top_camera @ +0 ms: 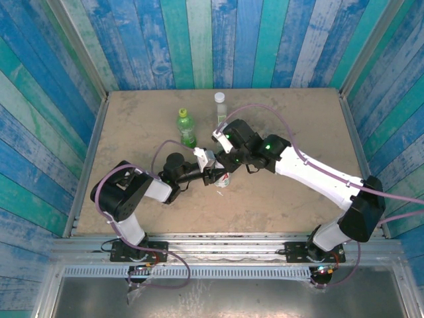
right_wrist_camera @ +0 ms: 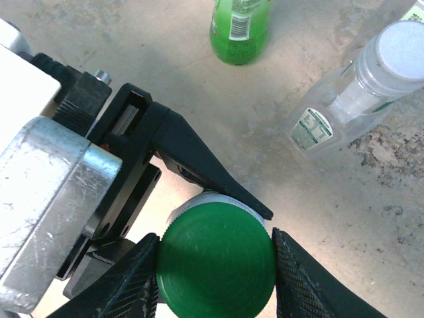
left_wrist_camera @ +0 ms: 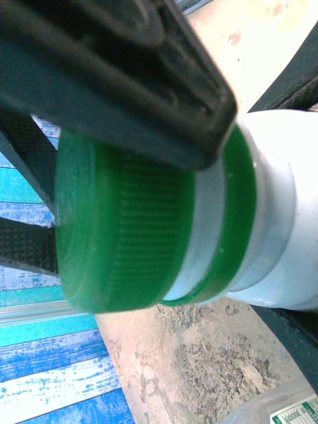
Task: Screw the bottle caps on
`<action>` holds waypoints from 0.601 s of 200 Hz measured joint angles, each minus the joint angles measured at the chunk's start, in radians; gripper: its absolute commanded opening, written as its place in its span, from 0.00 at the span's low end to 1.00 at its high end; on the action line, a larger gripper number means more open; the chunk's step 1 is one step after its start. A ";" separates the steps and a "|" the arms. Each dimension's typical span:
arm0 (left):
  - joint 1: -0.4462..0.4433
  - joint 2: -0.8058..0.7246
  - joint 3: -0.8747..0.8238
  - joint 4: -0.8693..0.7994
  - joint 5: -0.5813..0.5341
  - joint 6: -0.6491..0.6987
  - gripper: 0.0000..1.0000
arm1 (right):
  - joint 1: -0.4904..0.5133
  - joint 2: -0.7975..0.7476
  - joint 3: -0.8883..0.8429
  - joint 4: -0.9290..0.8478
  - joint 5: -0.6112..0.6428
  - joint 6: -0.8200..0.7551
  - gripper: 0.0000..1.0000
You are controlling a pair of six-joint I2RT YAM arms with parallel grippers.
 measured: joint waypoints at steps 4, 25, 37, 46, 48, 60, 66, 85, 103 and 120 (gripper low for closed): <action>0.000 0.000 0.000 0.000 0.001 0.000 0.50 | 0.001 -0.001 -0.001 0.000 0.003 -0.001 0.51; -0.002 0.003 0.003 0.001 0.002 0.000 0.50 | 0.005 -0.006 -0.014 0.002 0.024 -0.003 0.60; -0.002 0.005 0.004 0.001 0.002 0.000 0.50 | 0.005 -0.018 -0.027 0.005 0.035 -0.003 0.68; -0.002 0.005 0.004 0.001 0.003 0.000 0.50 | 0.006 -0.033 -0.040 0.015 0.042 -0.002 0.71; -0.002 0.005 0.004 0.002 0.004 0.000 0.50 | 0.006 -0.037 -0.043 0.017 0.043 -0.002 0.72; -0.002 0.005 0.004 0.002 0.004 0.000 0.50 | 0.006 -0.067 -0.065 0.037 0.048 0.002 0.74; -0.002 0.005 0.004 0.002 0.005 0.000 0.50 | 0.006 -0.086 -0.078 0.050 0.050 0.005 0.74; -0.002 0.005 0.004 0.003 0.005 0.000 0.50 | 0.004 -0.151 -0.123 0.098 0.054 0.021 0.72; -0.002 0.005 0.004 0.003 0.005 0.000 0.50 | -0.004 -0.189 -0.153 0.140 0.053 0.037 0.61; -0.002 0.005 0.004 0.003 0.005 0.000 0.50 | -0.024 -0.190 -0.156 0.160 0.050 0.049 0.56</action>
